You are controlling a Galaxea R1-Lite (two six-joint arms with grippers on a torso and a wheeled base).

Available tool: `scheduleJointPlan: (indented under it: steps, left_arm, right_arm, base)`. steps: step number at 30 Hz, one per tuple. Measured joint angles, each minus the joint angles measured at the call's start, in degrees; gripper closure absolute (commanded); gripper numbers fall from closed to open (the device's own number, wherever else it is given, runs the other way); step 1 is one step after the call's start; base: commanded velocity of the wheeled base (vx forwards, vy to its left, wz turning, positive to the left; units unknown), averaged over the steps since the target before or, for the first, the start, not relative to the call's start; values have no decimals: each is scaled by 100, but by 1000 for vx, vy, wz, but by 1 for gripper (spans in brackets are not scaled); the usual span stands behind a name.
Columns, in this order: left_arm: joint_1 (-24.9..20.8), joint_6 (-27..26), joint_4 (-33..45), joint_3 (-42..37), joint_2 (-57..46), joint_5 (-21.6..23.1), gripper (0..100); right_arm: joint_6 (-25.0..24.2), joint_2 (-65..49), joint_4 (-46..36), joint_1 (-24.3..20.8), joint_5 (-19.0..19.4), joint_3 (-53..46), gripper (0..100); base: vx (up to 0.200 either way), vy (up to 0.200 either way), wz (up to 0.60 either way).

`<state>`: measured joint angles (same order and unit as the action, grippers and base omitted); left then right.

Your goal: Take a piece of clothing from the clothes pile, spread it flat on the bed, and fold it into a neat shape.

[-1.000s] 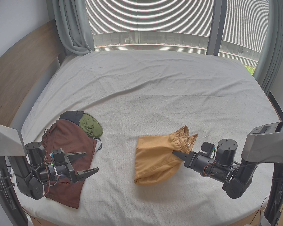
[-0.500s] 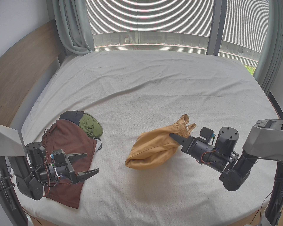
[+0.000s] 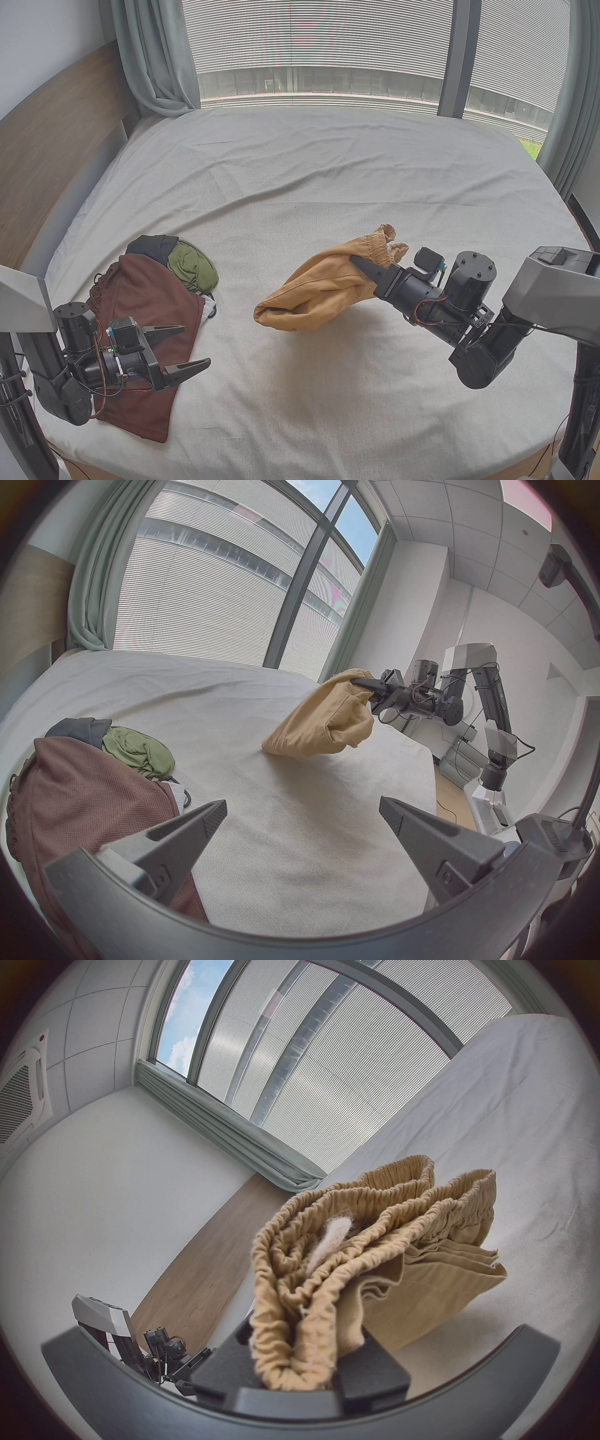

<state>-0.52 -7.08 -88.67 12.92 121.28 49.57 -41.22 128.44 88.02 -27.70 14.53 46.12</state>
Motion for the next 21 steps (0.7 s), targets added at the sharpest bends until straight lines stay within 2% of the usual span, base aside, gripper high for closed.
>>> scheduleJointPlan:
  steps: [21]
  left_arm:
    - [0, -2, 2, -20, 0, 0, 0]
  right_arm:
    - [0, 180, -51, -48, 2, 840, 100]
  base:
    - [0, 0, 0]
